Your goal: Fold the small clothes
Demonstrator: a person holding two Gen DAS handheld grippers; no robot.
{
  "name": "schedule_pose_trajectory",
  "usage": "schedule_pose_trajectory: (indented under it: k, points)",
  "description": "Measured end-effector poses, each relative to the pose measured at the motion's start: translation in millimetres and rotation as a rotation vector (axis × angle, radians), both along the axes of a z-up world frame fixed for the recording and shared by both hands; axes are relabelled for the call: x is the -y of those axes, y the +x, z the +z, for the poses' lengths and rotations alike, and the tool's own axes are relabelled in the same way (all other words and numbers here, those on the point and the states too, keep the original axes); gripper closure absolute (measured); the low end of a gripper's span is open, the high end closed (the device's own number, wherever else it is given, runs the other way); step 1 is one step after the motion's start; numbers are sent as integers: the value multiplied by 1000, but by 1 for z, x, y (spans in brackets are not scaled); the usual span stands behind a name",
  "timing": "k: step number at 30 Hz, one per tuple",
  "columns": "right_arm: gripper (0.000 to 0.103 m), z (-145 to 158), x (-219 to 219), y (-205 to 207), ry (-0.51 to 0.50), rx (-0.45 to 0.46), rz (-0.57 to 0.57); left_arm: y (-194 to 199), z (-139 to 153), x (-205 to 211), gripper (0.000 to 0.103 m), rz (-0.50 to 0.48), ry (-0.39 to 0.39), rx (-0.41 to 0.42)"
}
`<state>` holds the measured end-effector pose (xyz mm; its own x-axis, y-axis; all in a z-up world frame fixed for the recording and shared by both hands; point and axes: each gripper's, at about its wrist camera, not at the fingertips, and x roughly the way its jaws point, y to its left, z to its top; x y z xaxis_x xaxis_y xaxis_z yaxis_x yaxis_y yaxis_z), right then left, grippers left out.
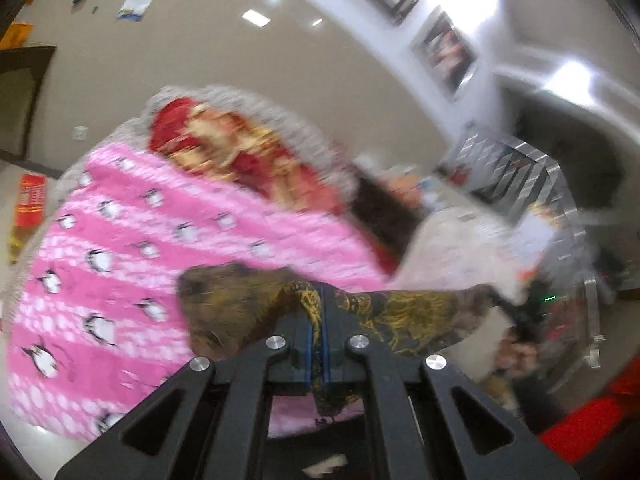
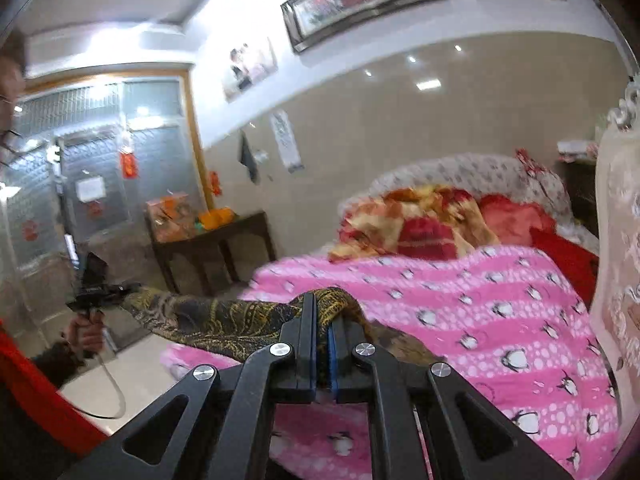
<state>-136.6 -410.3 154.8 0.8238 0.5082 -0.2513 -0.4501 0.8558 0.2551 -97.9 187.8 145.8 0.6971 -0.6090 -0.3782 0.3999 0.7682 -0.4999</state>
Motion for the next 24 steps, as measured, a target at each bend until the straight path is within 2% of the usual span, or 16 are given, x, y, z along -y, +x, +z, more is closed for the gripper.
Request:
schedule_pose_trajectory:
  k: [6, 9, 13, 16, 24]
  points:
    - [98, -66, -18, 125, -122, -189, -126, 125, -67, 34, 100, 107, 262, -133]
    - [98, -100, -23, 184, -177, -282, -194, 187, -101, 50, 100, 133, 328, -185]
    - [98, -144, -24, 247, -200, -417, -245, 240, -143, 59, 100, 161, 363, -283]
    - [98, -168, -24, 276, -194, -500, -278, 254, -164, 62, 100, 168, 386, -314]
    - [98, -197, -26, 301, -204, -590, -289, 270, -189, 63, 100, 187, 391, -348]
